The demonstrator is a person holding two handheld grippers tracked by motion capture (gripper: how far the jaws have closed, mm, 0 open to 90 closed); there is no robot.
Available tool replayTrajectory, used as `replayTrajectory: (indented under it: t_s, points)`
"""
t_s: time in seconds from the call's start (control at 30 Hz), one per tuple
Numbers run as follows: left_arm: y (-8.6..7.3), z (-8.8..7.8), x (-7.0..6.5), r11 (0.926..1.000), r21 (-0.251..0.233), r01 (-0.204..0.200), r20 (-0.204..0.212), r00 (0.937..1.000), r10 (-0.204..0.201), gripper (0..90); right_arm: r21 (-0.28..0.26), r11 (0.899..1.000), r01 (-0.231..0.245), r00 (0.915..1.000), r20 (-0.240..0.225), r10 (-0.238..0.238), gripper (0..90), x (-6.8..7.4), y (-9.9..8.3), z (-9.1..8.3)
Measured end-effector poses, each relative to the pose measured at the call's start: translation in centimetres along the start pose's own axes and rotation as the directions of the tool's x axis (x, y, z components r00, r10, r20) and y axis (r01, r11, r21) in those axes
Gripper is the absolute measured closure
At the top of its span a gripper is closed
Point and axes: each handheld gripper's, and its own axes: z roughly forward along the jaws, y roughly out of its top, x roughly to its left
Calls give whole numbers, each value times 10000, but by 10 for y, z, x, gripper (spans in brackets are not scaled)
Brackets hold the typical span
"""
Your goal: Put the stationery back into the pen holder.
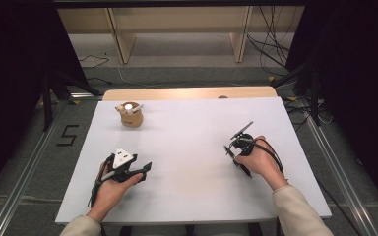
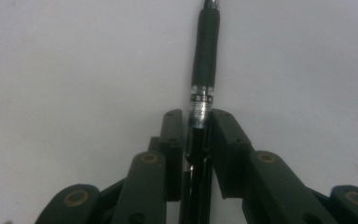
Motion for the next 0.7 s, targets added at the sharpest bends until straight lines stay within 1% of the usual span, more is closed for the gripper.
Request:
replayTrajectory:
  t_s: [0.1, 0.23, 0.53, 0.7]
  points:
    - [0, 0, 0, 10000, 0, -10, -20, 10000, 10, 348, 4, 10000, 34, 10000, -28, -34, 775, -1, 0, 0]
    - [0, 0, 0, 10000, -18, -3, -21, 10000, 3, 348, -25, 10000, -81, 10000, -34, 81, 792, -2, 0, 0]
    - [0, 0, 1, 10000, -29, 10, -29, 10000, -10, 349, -34, 9999, -117, 9999, -53, 117, 795, -2, 0, 0]
    - [0, 0, 1, 10000, -32, 8, -25, 10000, -8, 349, -115, 9998, -147, 9999, 27, 147, 796, -2, -1, 0]
